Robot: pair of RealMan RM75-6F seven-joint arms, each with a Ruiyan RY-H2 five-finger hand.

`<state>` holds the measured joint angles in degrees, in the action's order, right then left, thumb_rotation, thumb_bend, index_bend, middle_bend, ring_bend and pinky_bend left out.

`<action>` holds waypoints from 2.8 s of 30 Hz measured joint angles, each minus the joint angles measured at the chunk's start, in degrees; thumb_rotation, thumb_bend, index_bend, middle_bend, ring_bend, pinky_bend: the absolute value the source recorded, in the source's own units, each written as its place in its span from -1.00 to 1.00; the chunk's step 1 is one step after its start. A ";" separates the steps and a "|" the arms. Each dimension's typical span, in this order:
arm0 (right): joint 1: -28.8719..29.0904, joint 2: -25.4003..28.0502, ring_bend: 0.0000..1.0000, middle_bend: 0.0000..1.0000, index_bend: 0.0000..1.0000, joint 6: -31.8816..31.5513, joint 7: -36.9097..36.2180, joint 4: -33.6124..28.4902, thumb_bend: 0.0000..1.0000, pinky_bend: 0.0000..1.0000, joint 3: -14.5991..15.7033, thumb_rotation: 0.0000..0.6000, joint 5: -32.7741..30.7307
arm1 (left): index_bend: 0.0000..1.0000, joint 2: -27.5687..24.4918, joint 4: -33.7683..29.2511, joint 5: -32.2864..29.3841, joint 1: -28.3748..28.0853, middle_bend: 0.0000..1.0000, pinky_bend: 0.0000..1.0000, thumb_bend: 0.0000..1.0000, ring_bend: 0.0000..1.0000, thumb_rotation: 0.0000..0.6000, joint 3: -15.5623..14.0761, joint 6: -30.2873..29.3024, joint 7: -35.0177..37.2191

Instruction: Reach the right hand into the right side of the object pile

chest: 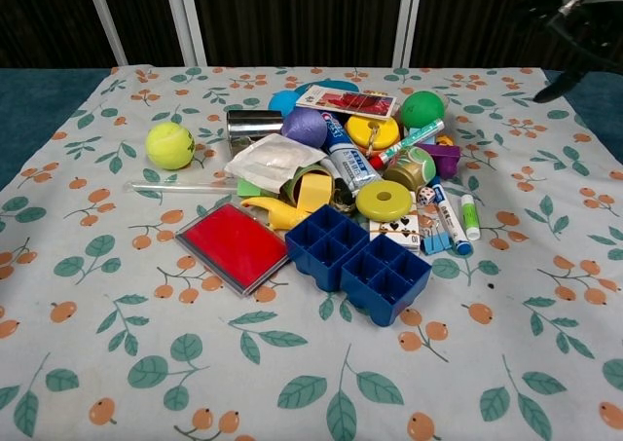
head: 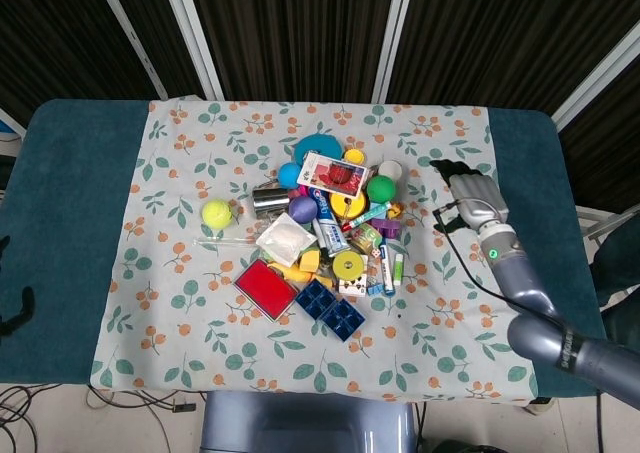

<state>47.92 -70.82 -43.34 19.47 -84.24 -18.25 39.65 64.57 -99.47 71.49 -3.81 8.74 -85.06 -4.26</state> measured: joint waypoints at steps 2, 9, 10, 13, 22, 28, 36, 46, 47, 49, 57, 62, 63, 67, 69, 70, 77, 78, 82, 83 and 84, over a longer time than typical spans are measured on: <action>3.03 -2.43 -0.71 -0.68 -0.69 0.77 1.71 2.90 -0.47 -0.58 -0.26 1.00 -4.48 | -0.94 -0.02 -0.02 -0.15 -0.07 -1.00 -1.00 -0.02 -1.00 1.00 0.01 0.23 0.01; 10.11 -10.76 -0.71 -0.66 -0.65 1.55 5.26 11.87 -0.46 -0.58 -0.16 1.00 -13.28 | -0.94 -0.29 -0.22 -0.89 -0.21 -1.00 -1.00 -0.02 -1.00 1.00 0.23 0.76 0.36; 10.48 -11.65 -0.71 -0.65 -0.64 1.66 5.36 12.84 -0.46 -0.58 -0.11 1.00 -13.89 | -0.94 -0.33 -0.27 -1.00 -0.20 -1.00 -1.00 -0.02 -1.00 1.00 0.27 0.80 0.43; 11.51 -14.46 -0.68 -0.62 -0.62 2.02 5.29 16.04 -0.47 -0.58 0.04 1.00 -14.86 | -0.94 -0.48 -0.49 -1.33 -0.22 -1.00 -1.00 -0.02 -1.00 1.00 0.37 0.98 0.59; 13.34 -22.71 -0.61 -0.55 -0.57 3.28 2.18 26.06 -0.43 -0.58 -0.16 1.00 -13.35 | -0.94 -0.54 -0.61 -1.78 -0.33 -1.00 -1.00 -0.02 -1.00 1.00 0.28 1.54 0.64; 14.15 -25.56 -0.54 -0.48 -0.53 4.99 0.88 30.77 -0.41 -0.58 -0.72 1.00 -13.05 | -0.94 -0.64 -0.73 -2.31 -0.34 -1.00 -1.00 -0.02 -1.00 1.00 0.45 1.71 0.92; 15.16 -29.39 -0.48 -0.42 -0.52 7.42 -1.75 36.81 -0.41 -0.58 -1.97 1.00 -11.07 | -0.94 -0.87 -0.96 -2.83 -0.38 -1.00 -1.00 -0.02 -1.00 1.00 0.67 1.86 1.14; 15.67 -32.30 -0.25 -0.26 -0.39 8.08 -2.48 41.12 -0.28 -0.50 -2.13 1.00 -8.28 | -0.94 -1.08 -0.98 -3.23 -0.37 -1.00 -1.00 -0.02 -1.00 1.00 0.89 1.86 1.47; 15.66 -32.57 -0.22 -0.25 -0.38 8.04 -2.52 41.60 -0.26 -0.49 -2.10 1.00 -7.84 | -0.94 -1.11 -1.00 -3.27 -0.37 -1.00 -1.00 -0.02 -1.00 1.00 0.89 1.91 1.49; 15.63 -32.96 -0.14 -0.24 -0.36 7.88 -2.57 42.38 -0.21 -0.46 -2.03 1.00 -7.09 | -0.94 -1.16 -1.07 -3.37 -0.39 -1.00 -1.00 -0.02 -1.00 1.00 0.89 2.01 1.55; 14.77 -33.10 -0.05 -0.22 -0.35 6.45 -3.46 42.73 -0.10 -0.45 -1.85 1.00 -3.15 | -0.94 -1.33 -1.29 -3.63 -0.40 -1.00 -1.00 -0.02 -1.00 1.00 0.93 2.19 1.76; 13.83 -31.07 -0.04 -0.22 -0.35 6.23 -4.58 39.59 -0.09 -0.45 -2.67 1.00 -2.52 | -0.94 -1.34 -1.40 -3.59 -0.39 -1.00 -1.00 -0.02 -1.00 1.00 0.84 2.17 1.66; 13.64 -30.60 -0.04 -0.22 -0.35 6.18 -4.95 38.74 -0.09 -0.45 -2.91 1.00 -2.40 | -0.94 -1.35 -1.43 -3.61 -0.38 -1.00 -1.00 -0.02 -1.00 1.00 0.84 2.15 1.67; 12.70 -28.00 -0.04 -0.23 -0.35 5.36 -6.61 34.08 -0.10 -0.45 -4.00 1.00 -1.33 | -0.94 -1.41 -1.47 -3.68 -0.35 -1.00 -1.00 -0.02 -1.00 1.00 0.90 2.04 1.71; 12.11 -26.28 -0.04 -0.23 -0.35 4.56 -7.44 31.12 -0.10 -0.45 -4.59 1.00 -0.58 | -0.94 -1.44 -1.48 -3.70 -0.36 -1.00 -1.00 -0.02 -1.00 1.00 0.93 2.04 1.74; 11.82 -25.47 -0.04 -0.23 -0.35 4.17 -7.80 29.73 -0.10 -0.45 -4.85 1.00 -0.25 | -0.94 -1.44 -1.47 -3.68 -0.37 -1.00 -1.00 -0.02 -1.00 1.00 0.91 2.04 1.71; 8.34 -16.99 -0.04 -0.23 -0.35 0.60 -10.90 15.20 -0.10 -0.45 -6.87 1.00 2.86 | -0.94 -1.31 -1.39 -3.46 -0.43 -1.00 -1.00 -0.02 -1.00 1.00 0.73 2.06 1.45; 7.75 -15.70 -0.04 -0.23 -0.35 0.12 -11.34 13.04 -0.10 -0.45 -7.11 1.00 3.35 | -0.94 -1.29 -1.41 -3.40 -0.42 -1.00 -1.00 -0.02 -1.00 1.00 0.69 2.00 1.39; 4.68 -9.75 -0.04 -0.23 -0.35 -2.03 -13.89 3.29 -0.10 -0.45 -8.23 1.00 5.89 | -0.94 -1.23 -1.44 -3.29 -0.36 -1.00 -1.00 -0.02 -1.00 1.00 0.64 1.80 1.25; 3.53 -7.83 -0.04 -0.23 -0.35 -2.76 -14.81 0.23 -0.10 -0.45 -8.52 1.00 6.93 | -0.94 -1.21 -1.45 -3.29 -0.35 -1.00 -1.00 -0.02 -1.00 1.00 0.62 1.78 1.19; 2.61 -6.36 -0.05 -0.23 -0.35 -3.36 -15.50 -2.06 -0.10 -0.45 -8.71 1.00 7.80 | -0.94 -1.18 -1.49 -3.29 -0.34 -1.00 -1.00 -0.02 -1.00 1.00 0.61 1.73 1.14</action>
<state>50.53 -77.18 -46.70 3.97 -86.30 -26.97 47.45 63.39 -100.96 68.20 -4.15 9.35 -83.33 -3.11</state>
